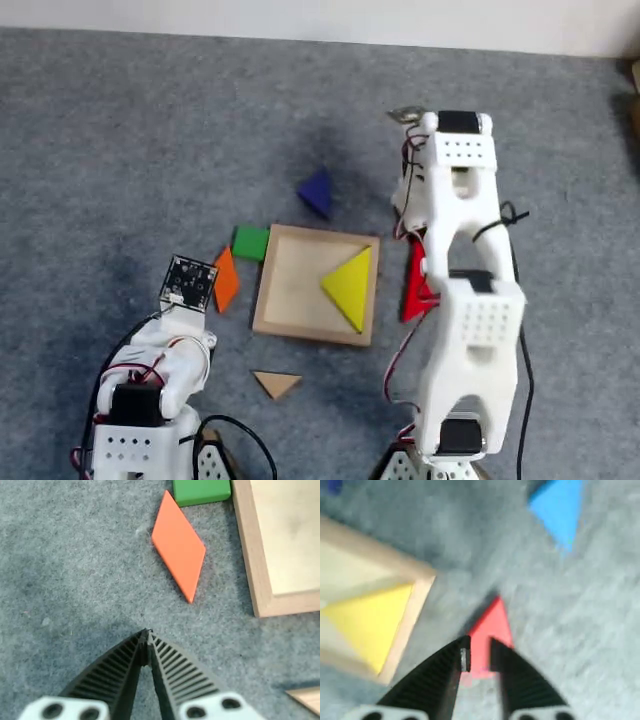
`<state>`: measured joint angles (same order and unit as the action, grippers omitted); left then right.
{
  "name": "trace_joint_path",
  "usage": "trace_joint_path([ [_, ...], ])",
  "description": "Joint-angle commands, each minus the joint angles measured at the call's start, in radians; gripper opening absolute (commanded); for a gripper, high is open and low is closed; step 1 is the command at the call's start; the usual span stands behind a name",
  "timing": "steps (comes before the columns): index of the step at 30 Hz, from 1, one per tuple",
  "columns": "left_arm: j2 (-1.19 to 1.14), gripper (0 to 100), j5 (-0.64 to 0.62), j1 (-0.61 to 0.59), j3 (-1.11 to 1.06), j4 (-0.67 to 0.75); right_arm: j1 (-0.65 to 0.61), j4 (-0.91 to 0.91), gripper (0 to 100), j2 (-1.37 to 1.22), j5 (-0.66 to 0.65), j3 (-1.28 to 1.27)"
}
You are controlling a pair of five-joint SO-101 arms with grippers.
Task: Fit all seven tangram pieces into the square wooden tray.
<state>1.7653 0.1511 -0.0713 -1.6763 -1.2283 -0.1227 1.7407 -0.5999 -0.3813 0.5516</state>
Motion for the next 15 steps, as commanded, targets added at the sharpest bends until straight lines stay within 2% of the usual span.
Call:
trace_joint_path([
  [1,0.053,1,0.008,-0.013,-0.021,-0.006,-0.015,0.018,24.7,0.214,0.089,-0.125],
  [4,0.053,1,0.008,-0.013,-0.021,-0.006,-0.019,0.007,26.7,0.265,0.169,-0.225],
  [8,0.053,1,0.008,-0.013,-0.021,-0.006,-0.024,-0.128,26.7,0.268,0.330,-0.355],
  [15,0.053,1,0.008,-0.013,-0.021,-0.006,-0.027,-0.394,26.7,0.266,0.448,-0.581],
])
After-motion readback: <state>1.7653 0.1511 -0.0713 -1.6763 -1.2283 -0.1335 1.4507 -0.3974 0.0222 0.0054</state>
